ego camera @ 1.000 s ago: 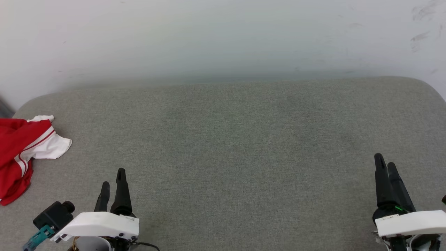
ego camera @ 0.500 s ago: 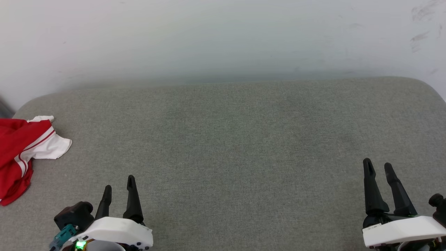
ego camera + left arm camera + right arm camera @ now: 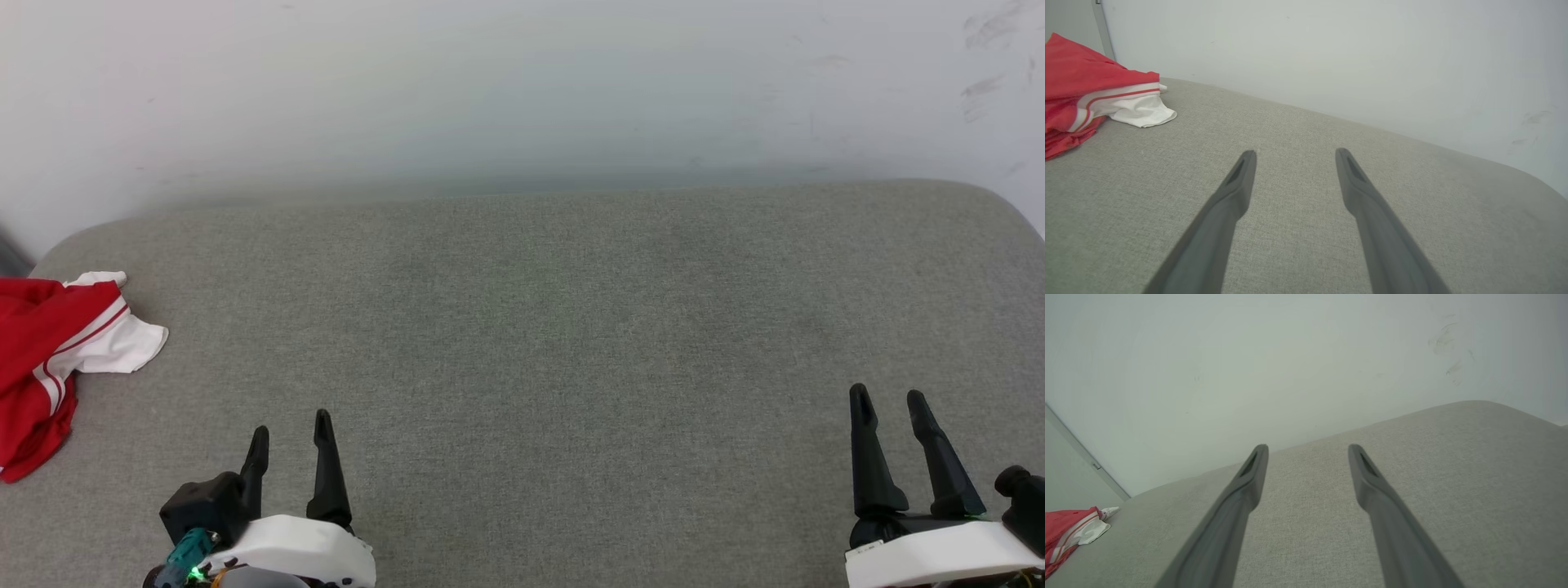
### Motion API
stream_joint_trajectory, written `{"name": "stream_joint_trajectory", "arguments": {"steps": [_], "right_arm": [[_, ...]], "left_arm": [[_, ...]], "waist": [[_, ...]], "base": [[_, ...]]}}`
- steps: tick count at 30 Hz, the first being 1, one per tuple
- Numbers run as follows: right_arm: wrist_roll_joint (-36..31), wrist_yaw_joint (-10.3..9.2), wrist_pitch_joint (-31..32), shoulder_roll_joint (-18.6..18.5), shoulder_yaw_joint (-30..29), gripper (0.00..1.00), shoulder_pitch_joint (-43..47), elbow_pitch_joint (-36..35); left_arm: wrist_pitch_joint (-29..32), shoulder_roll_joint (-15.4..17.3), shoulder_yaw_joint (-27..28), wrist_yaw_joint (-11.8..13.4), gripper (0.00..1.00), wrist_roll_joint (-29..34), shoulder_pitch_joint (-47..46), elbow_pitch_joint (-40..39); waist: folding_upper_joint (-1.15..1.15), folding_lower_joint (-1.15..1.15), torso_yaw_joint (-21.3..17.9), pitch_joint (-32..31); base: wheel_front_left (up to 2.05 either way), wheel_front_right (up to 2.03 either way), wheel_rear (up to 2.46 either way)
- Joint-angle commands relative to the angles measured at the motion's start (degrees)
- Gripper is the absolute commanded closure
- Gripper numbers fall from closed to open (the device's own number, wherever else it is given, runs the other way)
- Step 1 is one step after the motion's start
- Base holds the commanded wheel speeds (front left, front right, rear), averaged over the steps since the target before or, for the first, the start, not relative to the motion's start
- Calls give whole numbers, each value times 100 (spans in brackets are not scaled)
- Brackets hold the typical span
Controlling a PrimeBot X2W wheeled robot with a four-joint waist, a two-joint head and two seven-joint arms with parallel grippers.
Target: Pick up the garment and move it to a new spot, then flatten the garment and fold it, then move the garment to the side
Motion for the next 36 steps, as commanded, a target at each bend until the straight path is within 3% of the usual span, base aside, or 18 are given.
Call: {"name": "stream_joint_trajectory", "arguments": {"steps": [1,36], "right_arm": [[-168,0,-61,-11,3,0,45,-71],[-1333,0,-515,-10,28,0,372,-545]], "left_arm": [[-66,44,-42,7,0,158,12,-93],[-519,-303,233,-388,0,1769,357,-187]], "waist": [[0,0,0,-1],[0,0,-11,18]], "base": [[0,0,0],[0,0,0]]}}
